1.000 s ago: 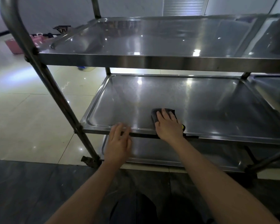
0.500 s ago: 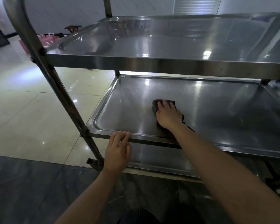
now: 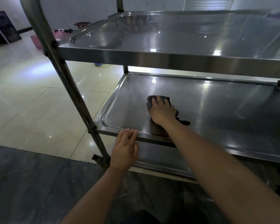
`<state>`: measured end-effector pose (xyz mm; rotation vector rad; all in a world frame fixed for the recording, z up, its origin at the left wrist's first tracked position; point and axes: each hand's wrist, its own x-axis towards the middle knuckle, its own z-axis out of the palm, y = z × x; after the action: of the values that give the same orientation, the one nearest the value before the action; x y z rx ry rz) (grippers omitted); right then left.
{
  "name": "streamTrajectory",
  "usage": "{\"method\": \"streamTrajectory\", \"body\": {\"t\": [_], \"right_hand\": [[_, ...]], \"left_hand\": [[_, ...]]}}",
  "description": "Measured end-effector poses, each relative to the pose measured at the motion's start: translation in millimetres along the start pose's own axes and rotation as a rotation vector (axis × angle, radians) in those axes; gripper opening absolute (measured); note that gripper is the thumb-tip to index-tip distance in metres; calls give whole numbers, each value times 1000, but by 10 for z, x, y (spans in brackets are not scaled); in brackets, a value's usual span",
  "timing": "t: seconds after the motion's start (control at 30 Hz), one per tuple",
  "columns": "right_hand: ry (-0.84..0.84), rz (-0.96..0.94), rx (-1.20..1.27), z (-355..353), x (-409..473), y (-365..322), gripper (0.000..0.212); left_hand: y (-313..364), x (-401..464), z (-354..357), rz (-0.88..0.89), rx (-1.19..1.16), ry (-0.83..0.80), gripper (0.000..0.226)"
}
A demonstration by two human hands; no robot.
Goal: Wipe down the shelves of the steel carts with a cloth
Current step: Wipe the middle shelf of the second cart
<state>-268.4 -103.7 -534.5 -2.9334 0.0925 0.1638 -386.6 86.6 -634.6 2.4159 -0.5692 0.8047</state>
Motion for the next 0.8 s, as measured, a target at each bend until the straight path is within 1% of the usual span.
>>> {"method": "streamTrajectory", "body": {"t": [0.1, 0.17, 0.23, 0.3, 0.37, 0.4, 0.47, 0.6, 0.7, 0.8], "right_hand": [[38, -47, 5, 88, -419, -13, 58], [48, -88, 23, 169, -667, 4, 56], [52, -107, 34, 213, -833, 41, 54], [52, -93, 31, 234, -925, 16, 54], [44, -96, 29, 246, -956, -122, 55], [44, -119, 20, 261, -949, -217, 55], [29, -167, 8, 289, -875, -382, 55], [0, -174, 32, 284, -552, -462, 54], [3, -125, 21, 167, -193, -344, 55], [2, -33, 3, 36, 175, -171, 54]], "left_hand": [[6, 28, -69, -21, -33, -67, 42], [-5, 40, -168, -3, -47, -110, 42], [-68, 34, -298, 1, -30, -100, 42], [-173, 5, -398, -79, 3, -46, 40], [-242, -18, -444, -179, 21, -27, 38], [-261, -22, -445, -200, 26, -24, 37], [-277, -7, -433, -202, 24, -10, 37], [-329, -22, -402, -159, 36, -1, 38], [-367, -55, -347, -197, 22, 4, 40], [-393, -60, -300, -219, -4, 15, 41]]}}
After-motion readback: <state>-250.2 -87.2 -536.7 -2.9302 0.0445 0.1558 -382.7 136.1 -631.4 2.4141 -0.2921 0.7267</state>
